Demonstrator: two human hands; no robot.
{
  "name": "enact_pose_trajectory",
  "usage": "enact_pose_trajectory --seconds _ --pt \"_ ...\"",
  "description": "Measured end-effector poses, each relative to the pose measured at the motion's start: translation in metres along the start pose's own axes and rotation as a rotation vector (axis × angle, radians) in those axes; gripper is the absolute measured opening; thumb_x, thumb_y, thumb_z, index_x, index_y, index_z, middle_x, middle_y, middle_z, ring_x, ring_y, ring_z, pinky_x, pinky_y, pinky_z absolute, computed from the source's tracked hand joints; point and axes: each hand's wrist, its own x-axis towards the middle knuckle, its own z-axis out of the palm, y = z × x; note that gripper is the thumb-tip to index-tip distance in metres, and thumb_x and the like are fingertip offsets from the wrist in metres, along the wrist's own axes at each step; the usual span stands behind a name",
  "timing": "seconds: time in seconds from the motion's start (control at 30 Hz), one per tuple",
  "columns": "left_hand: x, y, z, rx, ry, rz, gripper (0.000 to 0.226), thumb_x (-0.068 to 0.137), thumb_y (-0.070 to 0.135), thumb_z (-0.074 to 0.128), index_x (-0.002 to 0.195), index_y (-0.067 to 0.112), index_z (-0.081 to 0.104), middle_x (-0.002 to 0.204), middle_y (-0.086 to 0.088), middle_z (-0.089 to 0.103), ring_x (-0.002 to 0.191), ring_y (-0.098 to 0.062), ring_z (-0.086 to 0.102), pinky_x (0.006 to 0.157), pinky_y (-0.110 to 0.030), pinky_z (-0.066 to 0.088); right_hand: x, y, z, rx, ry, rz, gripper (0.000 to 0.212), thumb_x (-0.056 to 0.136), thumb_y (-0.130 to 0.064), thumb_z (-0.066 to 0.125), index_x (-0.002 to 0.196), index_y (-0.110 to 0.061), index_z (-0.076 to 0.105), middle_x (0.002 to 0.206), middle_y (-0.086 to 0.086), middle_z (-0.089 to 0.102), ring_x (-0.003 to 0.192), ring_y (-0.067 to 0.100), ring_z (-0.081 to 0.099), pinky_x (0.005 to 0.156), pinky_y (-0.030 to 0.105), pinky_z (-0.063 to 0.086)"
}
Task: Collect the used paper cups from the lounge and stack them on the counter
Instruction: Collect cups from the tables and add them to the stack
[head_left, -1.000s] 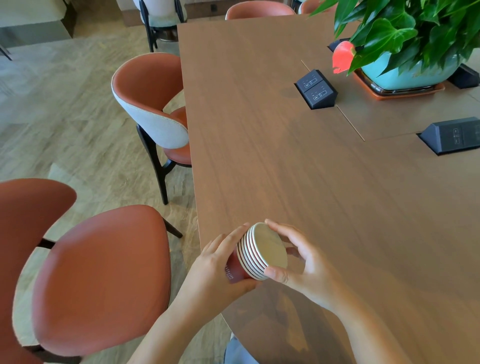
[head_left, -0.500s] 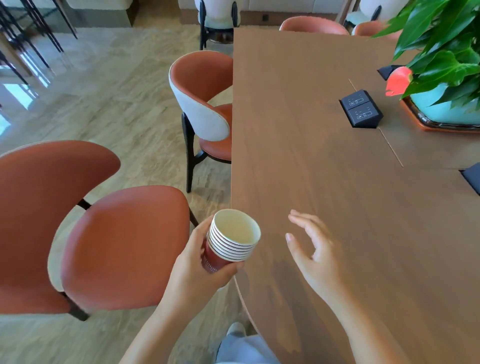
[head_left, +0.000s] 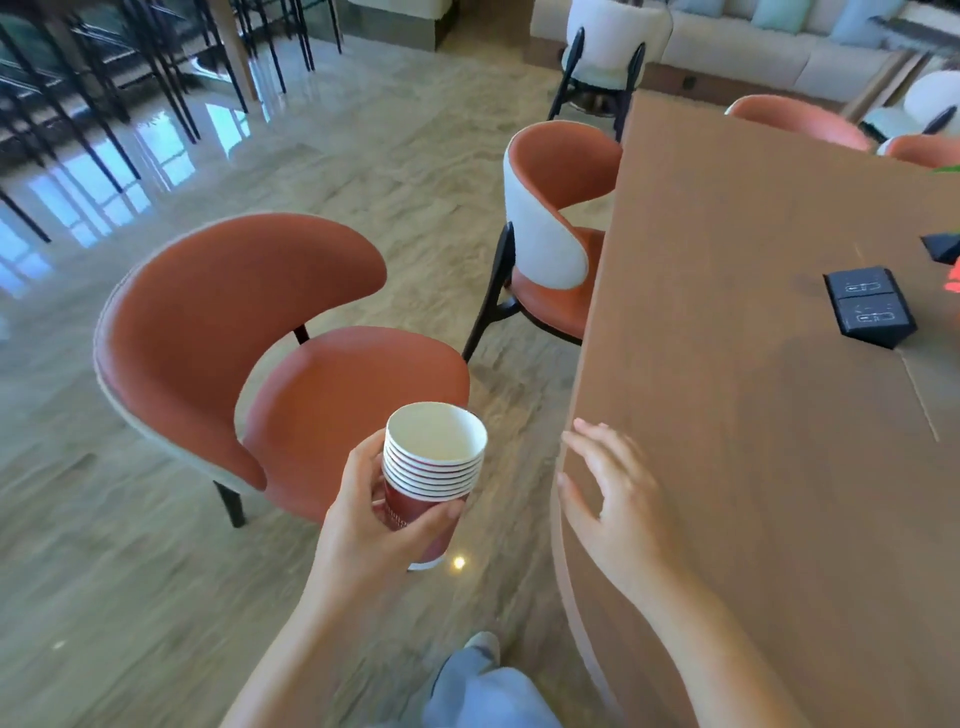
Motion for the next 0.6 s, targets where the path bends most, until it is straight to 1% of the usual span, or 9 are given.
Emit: enact_pose_trajectory --seconds 0.03,0.07,0.13,0.2,0.3,0.37,0.47,0.53,0.6 --pt "-0.005 -0.001 -0.01 -0.009 0.034 -0.002 0.075 0.048 0.045 0.089 0.109 0.06 0.046 0.104 0.025 0.064 0.095 0.006 0.06 0.071 -0.009 0.046 0.0 -0.009 0.003 0.004 -0.029 -0.022 0.033 0.083 -0.014 0.063 0.114 -0.005 0.061 0.121 0.01 0.059 0.117 0.029 0.051 0.098 0.033 0.033" --pt "-0.011 -0.003 -0.021 -0.02 0.067 -0.01 0.073 0.048 0.048 0.085 0.109 0.059 0.047 0.104 0.023 0.065 0.095 0.005 0.061 0.071 -0.01 0.047 -0.001 -0.017 0.007 0.007 -0.057 -0.043 0.034 0.083 -0.014 0.063 0.116 -0.006 0.06 0.123 0.009 0.058 0.119 0.028 0.049 0.099 0.033 0.034" --pt "-0.023 -0.006 -0.041 -0.048 0.138 -0.034 0.074 0.045 0.053 0.083 0.109 0.056 0.047 0.104 0.02 0.066 0.095 0.001 0.062 0.073 -0.018 0.048 -0.002 -0.034 0.014 0.004 -0.099 -0.093 0.036 0.084 -0.015 0.063 0.118 -0.008 0.058 0.125 0.007 0.056 0.121 0.025 0.046 0.1 0.032 0.033" --pt "-0.036 -0.01 -0.062 -0.062 0.22 -0.051 0.075 0.042 0.058 0.084 0.108 0.054 0.048 0.103 0.018 0.066 0.094 0.0 0.062 0.074 -0.022 0.048 -0.004 -0.053 0.022 -0.004 -0.127 -0.146 0.036 0.083 -0.015 0.064 0.118 -0.008 0.058 0.125 0.007 0.056 0.121 0.025 0.046 0.101 0.031 0.032" --pt "-0.058 -0.014 -0.093 -0.104 0.346 -0.059 0.065 0.05 0.047 0.085 0.105 0.05 0.05 0.101 0.013 0.068 0.09 0.0 0.063 0.075 -0.025 0.048 -0.008 -0.083 0.035 -0.014 -0.175 -0.233 0.037 0.083 -0.017 0.064 0.119 -0.009 0.058 0.125 0.007 0.057 0.122 0.024 0.046 0.1 0.03 0.03" --pt "-0.076 -0.016 -0.113 -0.14 0.421 -0.059 0.065 0.052 0.043 0.087 0.105 0.049 0.05 0.102 0.011 0.068 0.089 0.0 0.063 0.075 -0.026 0.046 -0.011 -0.107 0.045 -0.007 -0.213 -0.292 0.038 0.084 -0.019 0.062 0.12 -0.01 0.057 0.127 0.006 0.055 0.124 0.024 0.045 0.1 0.029 0.029" --pt "-0.106 -0.019 -0.143 -0.154 0.534 -0.065 0.068 0.047 0.044 0.088 0.103 0.052 0.05 0.101 0.013 0.068 0.087 0.001 0.063 0.069 -0.021 0.049 -0.018 -0.147 0.064 0.036 -0.261 -0.388 0.038 0.085 -0.018 0.062 0.121 -0.009 0.056 0.129 0.007 0.055 0.124 0.025 0.044 0.102 0.037 0.035" --pt "-0.129 -0.024 -0.165 -0.156 0.621 -0.068 0.071 0.047 0.038 0.092 0.104 0.049 0.05 0.1 0.014 0.068 0.085 0.004 0.064 0.065 -0.014 0.05 -0.023 -0.176 0.077 0.06 -0.287 -0.464 0.038 0.084 -0.016 0.063 0.12 -0.008 0.057 0.128 0.008 0.055 0.123 0.027 0.045 0.103 0.04 0.036" --pt "-0.154 -0.03 -0.186 -0.169 0.722 -0.089 0.072 0.047 0.032 0.091 0.104 0.047 0.051 0.1 0.015 0.068 0.084 0.002 0.064 0.065 -0.016 0.05 -0.029 -0.203 0.09 0.078 -0.31 -0.54 0.038 0.083 -0.015 0.064 0.119 -0.007 0.058 0.126 0.008 0.057 0.121 0.028 0.047 0.102 0.04 0.036"
